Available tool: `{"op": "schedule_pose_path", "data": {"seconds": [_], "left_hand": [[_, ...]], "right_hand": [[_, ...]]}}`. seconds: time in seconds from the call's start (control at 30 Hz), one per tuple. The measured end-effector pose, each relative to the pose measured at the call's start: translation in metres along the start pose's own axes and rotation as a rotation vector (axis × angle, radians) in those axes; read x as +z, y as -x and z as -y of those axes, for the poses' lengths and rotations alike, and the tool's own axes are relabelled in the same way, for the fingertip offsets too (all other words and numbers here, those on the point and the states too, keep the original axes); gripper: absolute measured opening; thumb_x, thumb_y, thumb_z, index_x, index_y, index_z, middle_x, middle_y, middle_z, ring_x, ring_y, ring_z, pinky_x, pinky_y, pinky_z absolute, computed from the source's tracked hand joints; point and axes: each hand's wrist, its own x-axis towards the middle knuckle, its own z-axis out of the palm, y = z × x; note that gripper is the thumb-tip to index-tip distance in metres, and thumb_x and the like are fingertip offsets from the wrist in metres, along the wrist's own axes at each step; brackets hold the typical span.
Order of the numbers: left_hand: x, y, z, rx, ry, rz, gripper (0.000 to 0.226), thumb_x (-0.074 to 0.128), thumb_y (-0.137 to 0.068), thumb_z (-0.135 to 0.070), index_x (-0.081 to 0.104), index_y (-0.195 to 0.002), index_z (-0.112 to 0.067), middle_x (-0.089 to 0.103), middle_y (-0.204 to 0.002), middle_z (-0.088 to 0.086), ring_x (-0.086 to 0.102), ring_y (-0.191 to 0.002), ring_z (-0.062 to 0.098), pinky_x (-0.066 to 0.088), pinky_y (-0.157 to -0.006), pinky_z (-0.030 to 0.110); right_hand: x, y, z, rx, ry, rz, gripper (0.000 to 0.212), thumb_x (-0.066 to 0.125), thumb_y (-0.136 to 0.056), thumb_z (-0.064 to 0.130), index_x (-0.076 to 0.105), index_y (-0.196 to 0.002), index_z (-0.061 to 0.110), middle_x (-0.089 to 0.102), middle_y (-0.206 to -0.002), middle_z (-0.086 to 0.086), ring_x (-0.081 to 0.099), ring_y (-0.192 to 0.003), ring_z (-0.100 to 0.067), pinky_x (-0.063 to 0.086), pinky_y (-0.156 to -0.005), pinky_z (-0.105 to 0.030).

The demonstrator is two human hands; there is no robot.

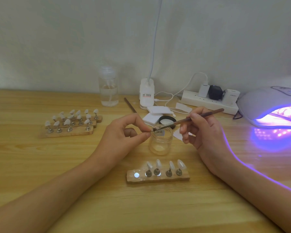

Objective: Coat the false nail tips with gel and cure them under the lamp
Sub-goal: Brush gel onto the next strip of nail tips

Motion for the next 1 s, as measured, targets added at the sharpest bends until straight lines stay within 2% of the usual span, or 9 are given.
{"op": "schedule_pose_path", "data": {"seconds": [0.13,0.27,0.43,0.5,0.57,0.67,0.83,1.0], "left_hand": [[-0.0005,0.0003,0.0001,-0.015,0.007,0.001,0.011,0.075,-0.084,-0.007,0.066,-0.079,-0.011,0.055,-0.055,-0.016,0.042,-0.047,0.004,0.033,-0.046,0.011],[-0.0004,-0.0001,-0.0008,-0.026,0.019,-0.001,0.014,0.076,-0.083,-0.009,0.067,-0.076,-0.016,0.063,-0.068,-0.012,0.045,-0.054,0.008,0.035,-0.049,0.013],[-0.0008,0.0005,-0.0005,-0.028,0.021,0.006,0.013,0.076,-0.082,-0.008,0.068,-0.077,-0.015,0.064,-0.07,-0.015,0.044,-0.054,0.009,0.036,-0.049,0.013],[-0.0007,0.0007,-0.0009,-0.025,0.022,0.006,0.014,0.077,-0.082,-0.008,0.068,-0.075,-0.017,0.065,-0.074,-0.014,0.044,-0.055,0.01,0.037,-0.05,0.014],[-0.0011,0.0005,-0.0006,-0.029,0.023,0.005,0.013,0.077,-0.082,-0.009,0.068,-0.076,-0.016,0.065,-0.072,-0.013,0.044,-0.055,0.012,0.037,-0.05,0.015],[-0.0013,0.0005,0.0004,-0.038,0.015,0.01,0.01,0.076,-0.083,-0.009,0.067,-0.079,-0.012,0.059,-0.059,-0.017,0.041,-0.05,0.006,0.035,-0.048,0.013],[-0.0012,-0.0001,0.0004,-0.063,0.029,-0.002,0.01,0.078,-0.08,-0.01,0.069,-0.078,-0.013,0.064,-0.068,-0.015,0.044,-0.051,0.005,0.037,-0.049,0.012],[-0.0018,0.0007,-0.0002,-0.095,0.028,-0.011,0.011,0.08,-0.079,-0.014,0.07,-0.076,-0.017,0.065,-0.065,-0.009,0.043,-0.05,0.003,0.035,-0.049,0.011]], "right_hand": [[-0.0022,-0.0012,-0.0019,0.024,0.013,-0.069,0.019,0.044,-0.104,0.012,0.052,-0.086,0.013,0.062,-0.062,-0.005,0.057,-0.054,-0.013,0.047,-0.048,-0.022],[-0.0012,-0.0002,-0.0004,-0.01,-0.009,0.004,0.016,0.048,-0.101,0.018,0.052,-0.087,0.015,0.063,-0.063,-0.005,0.058,-0.056,-0.014,0.047,-0.049,-0.022],[-0.0027,-0.001,-0.0021,0.021,-0.007,-0.07,0.017,0.044,-0.103,0.012,0.051,-0.088,0.014,0.062,-0.062,-0.004,0.056,-0.054,-0.013,0.047,-0.048,-0.022],[-0.0021,-0.0004,-0.0005,0.005,-0.03,-0.044,0.018,0.044,-0.103,0.014,0.051,-0.087,0.015,0.062,-0.063,-0.004,0.056,-0.054,-0.012,0.046,-0.048,-0.022],[-0.0005,0.0004,-0.0007,0.001,-0.002,-0.017,0.016,0.045,-0.102,0.015,0.051,-0.087,0.014,0.063,-0.064,-0.005,0.057,-0.056,-0.013,0.047,-0.049,-0.022],[-0.0006,0.0001,-0.0019,0.027,0.023,-0.067,0.017,0.044,-0.103,0.013,0.051,-0.088,0.014,0.063,-0.063,-0.005,0.057,-0.055,-0.013,0.047,-0.049,-0.022],[0.0007,0.0018,0.0005,-0.004,0.014,-0.01,0.015,0.045,-0.102,0.016,0.051,-0.088,0.014,0.064,-0.064,-0.006,0.058,-0.056,-0.014,0.048,-0.05,-0.023],[-0.0013,0.0009,0.0009,0.009,-0.004,-0.069,0.018,0.043,-0.104,0.012,0.05,-0.087,0.014,0.063,-0.062,-0.005,0.056,-0.053,-0.013,0.047,-0.049,-0.022]]}}
